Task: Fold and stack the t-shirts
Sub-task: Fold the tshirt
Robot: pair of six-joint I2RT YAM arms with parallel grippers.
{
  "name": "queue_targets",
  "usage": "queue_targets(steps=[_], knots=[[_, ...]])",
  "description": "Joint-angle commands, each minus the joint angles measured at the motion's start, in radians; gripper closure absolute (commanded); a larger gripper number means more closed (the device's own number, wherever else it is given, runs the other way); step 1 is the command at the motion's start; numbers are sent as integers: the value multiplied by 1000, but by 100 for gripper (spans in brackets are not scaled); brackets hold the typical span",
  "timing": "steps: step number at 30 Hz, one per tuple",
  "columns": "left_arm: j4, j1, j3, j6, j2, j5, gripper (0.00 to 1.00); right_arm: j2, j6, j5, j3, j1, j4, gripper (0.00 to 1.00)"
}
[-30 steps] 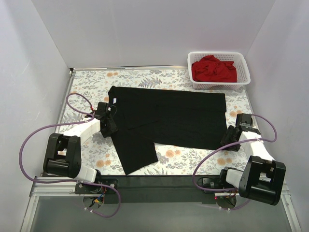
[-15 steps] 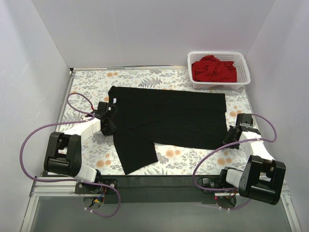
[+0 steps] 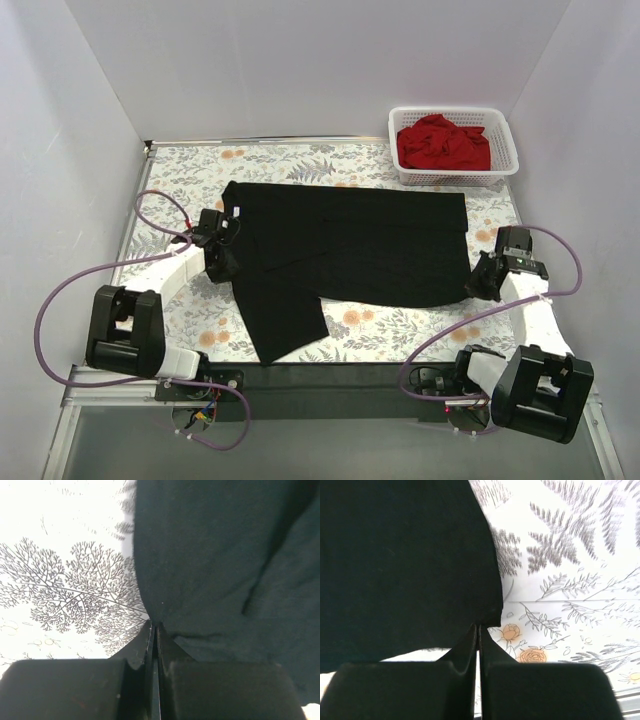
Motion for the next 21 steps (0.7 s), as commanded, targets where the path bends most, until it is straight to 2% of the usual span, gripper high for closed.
queue_targets(steps=[1, 7, 21], knots=[[-32, 21, 75, 20, -28, -21, 100, 31, -31, 20, 129, 4, -2, 99], [-49, 45, 178, 17, 35, 30, 100, 115, -42, 22, 245, 6, 31, 99], [-110, 79, 373, 31, 182, 100, 100, 284, -61, 13, 379, 4, 67, 99]])
